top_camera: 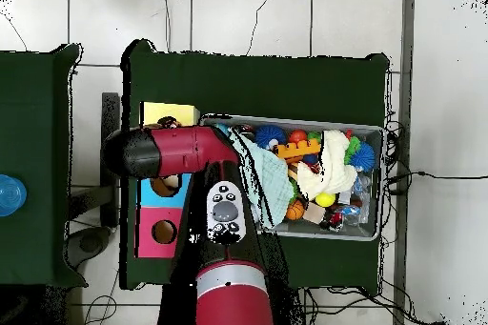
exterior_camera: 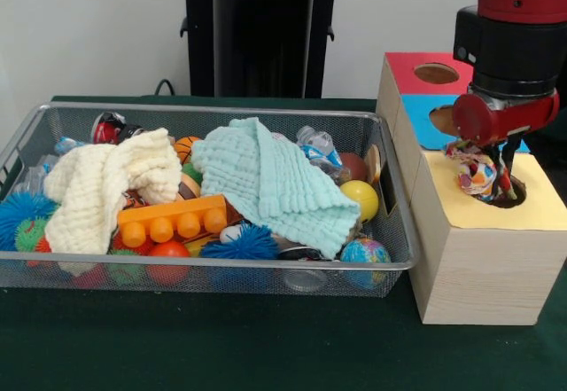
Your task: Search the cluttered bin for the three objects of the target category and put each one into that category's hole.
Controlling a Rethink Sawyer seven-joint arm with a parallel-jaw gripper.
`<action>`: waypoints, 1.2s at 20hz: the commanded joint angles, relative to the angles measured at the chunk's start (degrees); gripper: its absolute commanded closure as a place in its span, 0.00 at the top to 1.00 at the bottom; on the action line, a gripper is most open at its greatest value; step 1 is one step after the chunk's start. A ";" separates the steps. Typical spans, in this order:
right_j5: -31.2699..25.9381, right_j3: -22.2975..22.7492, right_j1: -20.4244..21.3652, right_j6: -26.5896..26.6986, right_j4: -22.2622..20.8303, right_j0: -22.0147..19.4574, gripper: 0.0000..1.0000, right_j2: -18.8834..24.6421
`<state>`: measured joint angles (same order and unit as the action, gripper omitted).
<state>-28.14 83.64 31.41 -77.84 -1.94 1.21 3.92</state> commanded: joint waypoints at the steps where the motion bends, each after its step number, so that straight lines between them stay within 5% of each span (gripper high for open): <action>1: -6.14 7.47 0.88 -10.72 1.29 -0.60 0.00 0.20; 6: -5.55 7.61 0.76 -10.95 1.26 -0.59 0.00 0.11; 7: -5.36 7.55 0.66 -11.64 1.48 -0.40 1.00 -0.15; 11: -2.12 8.09 0.33 -13.10 1.90 -0.55 1.00 -0.49; 24: -3.89 8.40 1.94 -11.07 1.85 -0.32 1.00 -0.30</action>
<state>-27.98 85.78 33.85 -77.84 -1.29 1.31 2.70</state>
